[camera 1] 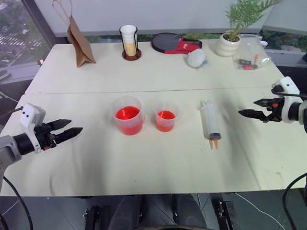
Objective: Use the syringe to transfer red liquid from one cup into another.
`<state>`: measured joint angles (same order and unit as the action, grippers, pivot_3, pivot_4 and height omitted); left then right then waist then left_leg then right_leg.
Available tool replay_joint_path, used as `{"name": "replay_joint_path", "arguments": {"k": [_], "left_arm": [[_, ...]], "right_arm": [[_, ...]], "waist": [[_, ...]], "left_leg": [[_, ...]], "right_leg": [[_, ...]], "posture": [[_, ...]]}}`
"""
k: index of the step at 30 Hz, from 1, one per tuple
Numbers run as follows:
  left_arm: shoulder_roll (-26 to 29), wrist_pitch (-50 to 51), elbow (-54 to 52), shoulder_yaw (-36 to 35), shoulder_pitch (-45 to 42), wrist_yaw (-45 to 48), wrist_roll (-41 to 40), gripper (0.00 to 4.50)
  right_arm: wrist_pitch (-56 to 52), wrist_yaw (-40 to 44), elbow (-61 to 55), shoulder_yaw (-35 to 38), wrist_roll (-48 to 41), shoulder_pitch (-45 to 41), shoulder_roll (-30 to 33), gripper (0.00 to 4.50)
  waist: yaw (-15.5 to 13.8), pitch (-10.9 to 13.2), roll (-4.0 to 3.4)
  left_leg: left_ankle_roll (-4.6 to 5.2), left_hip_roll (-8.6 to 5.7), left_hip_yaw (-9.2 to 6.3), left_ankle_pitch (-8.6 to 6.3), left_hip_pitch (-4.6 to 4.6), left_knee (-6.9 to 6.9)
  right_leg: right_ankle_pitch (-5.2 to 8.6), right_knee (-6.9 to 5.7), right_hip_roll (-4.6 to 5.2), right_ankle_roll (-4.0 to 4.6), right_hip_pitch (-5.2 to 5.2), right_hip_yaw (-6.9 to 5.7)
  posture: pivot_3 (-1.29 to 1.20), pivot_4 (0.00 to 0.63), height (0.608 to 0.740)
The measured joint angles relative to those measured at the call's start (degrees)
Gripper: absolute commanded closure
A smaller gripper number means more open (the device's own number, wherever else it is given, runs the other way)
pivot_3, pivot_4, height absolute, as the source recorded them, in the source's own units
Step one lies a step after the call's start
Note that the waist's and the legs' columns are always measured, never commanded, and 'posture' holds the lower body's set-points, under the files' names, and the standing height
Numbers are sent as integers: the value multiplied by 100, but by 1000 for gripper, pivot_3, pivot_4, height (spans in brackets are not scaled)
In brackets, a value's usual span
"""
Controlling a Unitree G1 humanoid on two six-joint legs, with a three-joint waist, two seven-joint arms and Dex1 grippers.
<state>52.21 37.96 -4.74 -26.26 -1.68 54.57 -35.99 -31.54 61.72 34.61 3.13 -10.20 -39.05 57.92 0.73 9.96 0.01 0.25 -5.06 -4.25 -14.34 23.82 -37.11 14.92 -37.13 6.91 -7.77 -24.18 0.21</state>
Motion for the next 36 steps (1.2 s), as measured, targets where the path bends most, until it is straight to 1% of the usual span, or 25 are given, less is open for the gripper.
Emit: {"name": "replay_joint_path", "arguments": {"k": [1, 5, 7, 10, 13, 15, 18, 22, 26, 30, 34, 35, 36], "left_arm": [[0, -12, 56, 0, -68, -2, 13, 12], [1, -110, 117, 1, -111, 21, 44, 12], [14, -136, 233, 8, -152, 60, 58, 12], [143, -132, 461, 141, -640, 225, 57, 12], [561, -121, 487, 429, -1372, 569, 47, 12], [878, -99, 407, 644, -1714, 950, 32, 12], [1032, -60, 273, 986, -2091, 1387, -12, 12], [947, -72, 66, 1406, -2345, 1653, -50, 12], [517, -76, -361, 1628, -2426, 1504, -87, 12], [290, -47, -838, 1676, -2449, 1294, -158, 12], [118, 28, -1068, 1690, -2439, 1086, -186, 12], [84, 36, -1106, 1699, -2427, 1028, -187, 0], [40, 37, -1143, 1701, -2406, 981, -198, 0]], "right_arm": [[10, -27, 74, 0, 4, -34, -22, 0], [76, -61, 189, -2, 58, -65, -31, 0], [-202, -68, 192, -3, 47, -197, -31, 0], [-1178, 105, -17, -177, 15, -735, 6, 0], [-2101, 463, -555, -519, -87, -1388, 65, 0], [-2880, 674, -834, -901, -156, -1800, 64, 0], [-3834, 844, -922, -1386, -255, -2116, -57, 0], [-4469, 467, -362, -1898, -112, -2484, -492, 0], [-4887, 419, 54, -2265, -135, -2698, -807, 0], [-5014, 323, 261, -2539, -129, -2756, -1107, 0], [-4935, -12, 650, -2664, 8, -2771, -1562, 0], [-4869, -152, 781, -2663, 67, -2848, -1650, 562], [-4749, -296, 891, -2663, 153, -2867, -1728, 900]], "waist": [[-7, 0, 0], [7, 0, 0], [10, 4, -6], [15, 7, -9], [17, 7, -8], [25, 7, -8], [20, 7, -8], [10, 7, -8], [17, 7, -7], [28, 8, -4], [38, 8, -4], [43, 3, 4], [40, -1, 12]], "left_leg": [[0, 0, 0, 0, 0, -1], [-1, -1, 1, 0, 0, 0], [-1, -1, 3, 0, 0, 1], [-4, 2, 2, 3, 10, -1], [-4, 1, 1, 2, 14, -1], [-5, 0, 2, 2, 16, 1], [-12, -1, 3, 5, 22, 0], [-26, -2, 5, 14, 36, -3], [-26, -3, 5, 15, 45, -9], [-27, -2, 2, 15, 47, -10], [-30, -2, 2, 18, 46, -12], [-30, -2, 2, 18, 44, -13], [-30, -1, -1, 18, 43, -14]], "right_leg": [[0, 0, 0, 0, 2, 0], [0, 0, 1, 0, -1, 0], [0, -1, 0, 0, -4, 0], [0, -2, -3, 1, -14, 0], [-1, -1, -3, 0, -16, -1], [-1, 3, -2, 0, -18, -1], [-1, 5, 0, 0, -22, -2], [-1, 2, 2, 0, -34, -2], [-1, 0, 0, -1, -39, -2], [-1, -3, -1, -1, -42, -3], [-1, -6, -3, -1, -42, -3], [-1, -6, -4, -1, -40, -3], [-2, -6, -5, -1, -37, -4]], "posture": [[0, 150, 739], [0, 150, 739], [0, 150, 739], [0, 150, 739], [0, 150, 739], [0, 150, 739], [0, 150, 739], [0, 150, 739], [0, 150, 739], [0, 150, 739], [0, 150, 739], [0, 150, 739], [0, 150, 739]]}}
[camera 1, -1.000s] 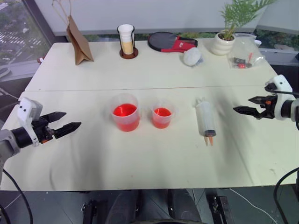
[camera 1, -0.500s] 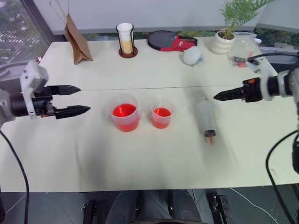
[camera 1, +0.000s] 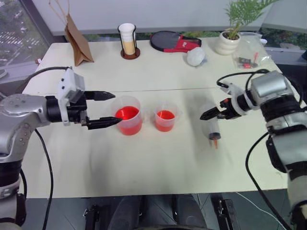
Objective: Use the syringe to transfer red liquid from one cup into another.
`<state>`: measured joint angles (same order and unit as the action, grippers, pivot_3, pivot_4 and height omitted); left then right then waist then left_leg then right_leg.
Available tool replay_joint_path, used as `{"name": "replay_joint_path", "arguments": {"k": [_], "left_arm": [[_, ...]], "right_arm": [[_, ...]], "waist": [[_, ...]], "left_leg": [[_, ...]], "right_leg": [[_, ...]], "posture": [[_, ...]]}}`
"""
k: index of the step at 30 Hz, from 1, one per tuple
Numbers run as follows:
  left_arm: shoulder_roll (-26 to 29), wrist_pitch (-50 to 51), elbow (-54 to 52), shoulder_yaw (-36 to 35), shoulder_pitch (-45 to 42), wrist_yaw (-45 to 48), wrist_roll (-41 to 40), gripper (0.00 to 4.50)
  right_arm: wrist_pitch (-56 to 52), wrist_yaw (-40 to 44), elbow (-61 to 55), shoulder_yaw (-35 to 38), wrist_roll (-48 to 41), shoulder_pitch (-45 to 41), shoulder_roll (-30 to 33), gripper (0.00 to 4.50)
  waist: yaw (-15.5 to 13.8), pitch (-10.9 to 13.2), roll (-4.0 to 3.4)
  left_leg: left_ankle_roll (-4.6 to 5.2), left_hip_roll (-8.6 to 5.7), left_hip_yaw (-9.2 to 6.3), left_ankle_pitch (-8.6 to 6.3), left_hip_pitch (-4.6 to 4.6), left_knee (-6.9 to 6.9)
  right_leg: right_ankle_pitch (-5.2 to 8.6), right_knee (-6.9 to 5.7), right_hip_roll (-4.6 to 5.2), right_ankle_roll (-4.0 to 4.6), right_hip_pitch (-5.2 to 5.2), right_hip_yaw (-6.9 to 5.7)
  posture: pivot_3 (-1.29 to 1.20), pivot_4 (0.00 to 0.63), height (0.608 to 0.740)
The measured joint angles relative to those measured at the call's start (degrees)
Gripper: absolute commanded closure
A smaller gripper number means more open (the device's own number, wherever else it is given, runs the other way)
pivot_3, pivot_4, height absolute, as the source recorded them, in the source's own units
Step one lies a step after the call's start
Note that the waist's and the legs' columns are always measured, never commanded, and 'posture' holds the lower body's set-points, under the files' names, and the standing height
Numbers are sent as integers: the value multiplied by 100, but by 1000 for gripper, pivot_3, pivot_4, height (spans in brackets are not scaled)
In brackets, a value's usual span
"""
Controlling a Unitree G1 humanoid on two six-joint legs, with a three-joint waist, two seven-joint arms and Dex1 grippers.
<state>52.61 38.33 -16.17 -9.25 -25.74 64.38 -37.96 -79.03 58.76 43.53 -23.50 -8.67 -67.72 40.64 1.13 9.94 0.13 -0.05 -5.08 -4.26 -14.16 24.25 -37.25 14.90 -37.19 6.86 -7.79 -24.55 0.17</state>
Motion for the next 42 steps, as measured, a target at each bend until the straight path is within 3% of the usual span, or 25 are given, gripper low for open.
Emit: {"name": "replay_joint_path", "arguments": {"k": [4, 5, 12, 15, 20, 25, 31, 37, 42], "left_arm": [[-10, 6, -33, -5, 265, -96, 3, 0], [-11, 6, -32, -5, 314, -109, 6, 0], [-2, -133, 312, -72, 308, -175, 128, 0], [134, -183, 877, -256, 267, -114, 172, 0], [425, -428, 1938, -357, -92, 150, 336, 0], [557, -682, 2808, -285, -668, 416, 625, 0], [611, -592, 2833, -294, -861, 547, 691, 0], [734, -72, 2186, -863, -631, 283, 318, 0], [760, 546, 1499, -1217, -658, 56, -237, 0]], "right_arm": [[259, -271, 208, 14, 185, -38, -160, 2889], [262, -282, 207, 12, 199, -42, -188, 3081], [-122, -477, 37, 367, 48, -18, -263, 3107], [177, -455, -95, 1303, -413, -318, -359, 3107], [1541, -659, -864, 3167, -1313, -1674, -605, 3107], [2886, -1219, -1391, 4060, -1947, -1648, -1842, 3107], [4090, -890, -2703, 2880, -2067, -132, -3404, 3107], [5053, -519, -3012, 2283, -1951, 867, -3733, 3107], [5798, -359, -2802, 1855, -1564, 1188, -3785, 3107]], "waist": [[7, -6, 11], [9, -7, 12], [2, -11, 19], [28, 8, -14], [8, 12, -19], [22, -14, 24], [119, -14, 24], [156, -13, 27], [158, -13, 26]], "left_leg": [[0, 0, 0, 0, -11, -1], [0, 0, 0, 0, -14, -1], [-1, 0, -2, 1, -15, 3], [-3, 0, 4, 2, -1, 6], [-7, 4, -5, 4, 15, 18], [-6, -2, -11, 4, 9, 0], [-11, -11, -32, 7, 15, -1], [-16, -9, -42, 10, 17, -5], [-30, -5, -43, 19, 11, -3]], "right_leg": [[0, 0, -1, 0, 8, 0], [0, -1, -2, 0, 12, 0], [0, -2, -3, 0, 9, 0], [0, -4, -3, 0, -10, 2], [0, -7, -6, 0, -30, -11], [-1, -2, -1, -2, -5, -14], [-1, -70, 0, -2, -25, -15], [-1, -72, -3, -1, -26, -15], [0, -73, -8, 0, -25, -15]], "posture": [[0, 150, 739], [0, 150, 739], [0, 150, 739], [0, 150, 739], [0, 150, 739], [0, 150, 739], [0, 150, 739], [0, 150, 739], [0, 150, 739]]}}
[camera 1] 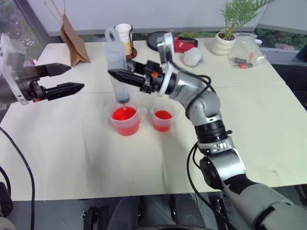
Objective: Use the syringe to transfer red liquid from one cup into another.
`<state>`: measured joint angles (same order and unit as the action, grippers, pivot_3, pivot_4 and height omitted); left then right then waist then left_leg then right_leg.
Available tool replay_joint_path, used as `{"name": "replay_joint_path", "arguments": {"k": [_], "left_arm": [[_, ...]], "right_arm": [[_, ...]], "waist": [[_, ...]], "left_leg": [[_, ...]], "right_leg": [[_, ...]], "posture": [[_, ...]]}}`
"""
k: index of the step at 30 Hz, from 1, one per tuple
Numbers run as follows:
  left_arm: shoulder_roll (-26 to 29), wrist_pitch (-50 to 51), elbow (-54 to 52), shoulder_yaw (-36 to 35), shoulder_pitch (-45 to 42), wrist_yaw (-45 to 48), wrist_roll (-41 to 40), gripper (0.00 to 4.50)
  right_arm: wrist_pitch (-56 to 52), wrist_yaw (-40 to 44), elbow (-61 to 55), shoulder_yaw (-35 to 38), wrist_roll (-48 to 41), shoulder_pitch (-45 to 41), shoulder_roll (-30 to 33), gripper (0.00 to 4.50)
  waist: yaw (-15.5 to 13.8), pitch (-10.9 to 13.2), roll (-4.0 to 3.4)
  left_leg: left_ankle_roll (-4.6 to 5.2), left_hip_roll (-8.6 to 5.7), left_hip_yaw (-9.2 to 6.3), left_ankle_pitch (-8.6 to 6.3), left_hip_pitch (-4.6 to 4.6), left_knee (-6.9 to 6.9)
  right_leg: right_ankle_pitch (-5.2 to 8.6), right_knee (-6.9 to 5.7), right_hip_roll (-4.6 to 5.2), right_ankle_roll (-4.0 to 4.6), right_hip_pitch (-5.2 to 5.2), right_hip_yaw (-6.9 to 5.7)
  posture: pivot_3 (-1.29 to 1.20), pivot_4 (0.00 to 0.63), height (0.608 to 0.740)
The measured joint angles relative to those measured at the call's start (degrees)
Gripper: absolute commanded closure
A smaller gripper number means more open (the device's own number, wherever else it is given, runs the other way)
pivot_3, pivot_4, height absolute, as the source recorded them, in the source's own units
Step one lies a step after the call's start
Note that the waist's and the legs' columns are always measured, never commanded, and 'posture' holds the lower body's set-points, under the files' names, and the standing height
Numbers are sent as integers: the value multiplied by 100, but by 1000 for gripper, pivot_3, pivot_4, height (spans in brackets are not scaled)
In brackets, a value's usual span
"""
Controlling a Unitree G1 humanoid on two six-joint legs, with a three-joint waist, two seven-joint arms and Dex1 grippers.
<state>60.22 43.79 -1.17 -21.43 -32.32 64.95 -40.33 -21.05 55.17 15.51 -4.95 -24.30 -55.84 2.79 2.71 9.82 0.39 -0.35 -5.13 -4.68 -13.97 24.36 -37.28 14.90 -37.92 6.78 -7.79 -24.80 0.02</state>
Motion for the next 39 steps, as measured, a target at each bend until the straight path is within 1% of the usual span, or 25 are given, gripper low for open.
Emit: {"name": "replay_joint_path", "arguments": {"k": [5, 10, 17, 22, 25, 29, 32, 39], "left_arm": [[-56, 190, -253, 65, -431, -190, -216, 0], [-338, 10, -43, 744, -945, -154, -16, 0], [-635, -509, 634, 1346, -1514, 91, 479, 0], [-876, -880, 1130, 1569, -1806, 256, 745, 0], [-1092, -1008, 1295, 1627, -1962, 340, 831, 835], [-1227, -1160, 1361, 1686, -2018, 487, 897, 2850], [-1324, -1094, 1334, 1794, -1997, 642, 851, 4464], [-1297, -605, 1051, 1761, -1947, 668, 731, 4489]], "right_arm": [[801, 45, 622, -297, 483, 72, -62, 3107], [1329, 40, 1085, -389, 747, 111, -129, 3107], [1480, 32, 1123, -384, 836, 141, -124, 3107], [1448, -23, 970, -408, 841, 343, -132, 3107], [1399, -61, 877, -432, 844, 375, -131, 3107], [1392, -155, 813, -461, 884, 417, -113, 3107], [1392, -239, 779, -474, 947, 536, -116, 3107], [1392, -211, 689, -552, 961, 637, -128, 3107]], "waist": [[-6, 0, 0], [-5, 0, 1], [18, 0, 0], [17, 0, 0], [17, 0, 0], [47, 0, 1], [50, 0, 1], [123, 0, 1]], "left_leg": [[-5, -1, -2, 3, -5, 0], [-6, -2, -2, 4, -5, 0], [-9, 0, -3, 6, -5, 4], [-9, -1, -4, 6, -5, 2], [-9, -1, -3, 6, -5, 2], [-9, -1, -5, 6, -5, 2], [-8, -1, -6, 6, -5, 1], [-8, -1, -9, 6, -5, 2]], "right_leg": [[0, -1, -1, 0, 2, 0], [0, -1, -2, 0, 6, 0], [0, -3, -5, 0, 2, -1], [0, -4, -4, 0, 3, -1], [0, -4, -5, 0, 3, -1], [0, -5, -4, 0, 3, -1], [0, -7, -4, 0, 3, -1], [0, -9, -5, 0, 3, -1]], "posture": [[0, 150, 739], [0, 150, 739], [0, 150, 739], [0, 150, 739], [0, 150, 739], [0, 150, 739], [0, 150, 739], [0, 150, 739]]}}
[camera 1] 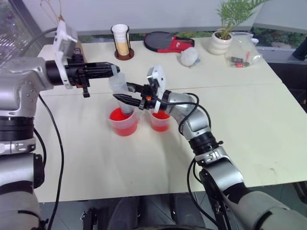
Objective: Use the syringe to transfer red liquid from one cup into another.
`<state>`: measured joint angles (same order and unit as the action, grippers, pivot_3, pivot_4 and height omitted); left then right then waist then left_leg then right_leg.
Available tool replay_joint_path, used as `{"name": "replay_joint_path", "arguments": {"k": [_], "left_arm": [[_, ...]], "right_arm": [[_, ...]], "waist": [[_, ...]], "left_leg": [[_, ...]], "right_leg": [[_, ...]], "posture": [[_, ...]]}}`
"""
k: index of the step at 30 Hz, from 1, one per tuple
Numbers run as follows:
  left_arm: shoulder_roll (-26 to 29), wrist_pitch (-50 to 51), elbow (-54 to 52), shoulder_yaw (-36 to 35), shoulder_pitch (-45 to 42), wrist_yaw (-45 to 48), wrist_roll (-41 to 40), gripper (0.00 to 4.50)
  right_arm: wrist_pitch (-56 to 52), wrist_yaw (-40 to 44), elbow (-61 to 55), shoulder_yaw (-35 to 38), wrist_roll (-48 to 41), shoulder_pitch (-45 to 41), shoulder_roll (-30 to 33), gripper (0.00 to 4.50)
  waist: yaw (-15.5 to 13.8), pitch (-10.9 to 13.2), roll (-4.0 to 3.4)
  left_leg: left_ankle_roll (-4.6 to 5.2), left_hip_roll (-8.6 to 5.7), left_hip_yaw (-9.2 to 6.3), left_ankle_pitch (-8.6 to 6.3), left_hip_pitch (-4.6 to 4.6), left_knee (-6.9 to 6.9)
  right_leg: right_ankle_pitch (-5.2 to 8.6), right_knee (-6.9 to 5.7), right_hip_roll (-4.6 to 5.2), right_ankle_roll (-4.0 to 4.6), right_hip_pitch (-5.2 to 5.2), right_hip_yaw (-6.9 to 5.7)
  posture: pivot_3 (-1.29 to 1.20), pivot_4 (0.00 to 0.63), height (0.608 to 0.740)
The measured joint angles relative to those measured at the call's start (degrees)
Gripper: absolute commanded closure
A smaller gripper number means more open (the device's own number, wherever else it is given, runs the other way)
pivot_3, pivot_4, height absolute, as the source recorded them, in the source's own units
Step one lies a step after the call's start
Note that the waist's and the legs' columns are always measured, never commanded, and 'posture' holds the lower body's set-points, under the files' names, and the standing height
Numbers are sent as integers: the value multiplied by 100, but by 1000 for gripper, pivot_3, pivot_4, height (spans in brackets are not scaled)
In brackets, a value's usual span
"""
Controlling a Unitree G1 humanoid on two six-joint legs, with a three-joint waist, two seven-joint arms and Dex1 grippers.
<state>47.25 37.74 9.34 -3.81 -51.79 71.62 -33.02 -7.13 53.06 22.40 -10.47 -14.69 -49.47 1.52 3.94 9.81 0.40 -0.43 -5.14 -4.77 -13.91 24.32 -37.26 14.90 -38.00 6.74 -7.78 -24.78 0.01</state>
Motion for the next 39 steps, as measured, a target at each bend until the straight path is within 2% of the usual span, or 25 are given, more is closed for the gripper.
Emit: {"name": "replay_joint_path", "arguments": {"k": [32, 33, 35, 39], "left_arm": [[3, 71, 508, -118, -522, 101, -147, 4489], [23, 75, 507, -124, -522, 101, -149, 3832], [217, 107, 488, -186, -493, 78, -144, 3057], [667, 170, 110, -719, 113, 67, -264, 3057]], "right_arm": [[-253, -296, -410, 17, -13, 131, -84, 3107], [-264, -310, -409, 20, -17, 127, -98, 3107], [-325, -308, -412, 14, -57, 96, -184, 3107], [-902, -448, -516, 101, -303, -158, -258, 3107]], "waist": [[4, 0, 0], [5, 0, 0], [16, 0, 0], [75, 1, -3]], "left_leg": [[0, -1, -1, 0, 0, -1], [0, -1, -1, 0, 0, -1], [0, 0, -1, 0, 0, 1], [-2, 5, -1, 1, 0, 11]], "right_leg": [[0, 0, 0, 0, 1, 0], [0, 0, 0, 0, 0, 0], [0, -1, 0, 0, -2, 0], [0, -6, -1, 0, -12, 2]], "posture": [[0, 150, 739], [0, 150, 739], [0, 150, 739], [0, 150, 739]]}}
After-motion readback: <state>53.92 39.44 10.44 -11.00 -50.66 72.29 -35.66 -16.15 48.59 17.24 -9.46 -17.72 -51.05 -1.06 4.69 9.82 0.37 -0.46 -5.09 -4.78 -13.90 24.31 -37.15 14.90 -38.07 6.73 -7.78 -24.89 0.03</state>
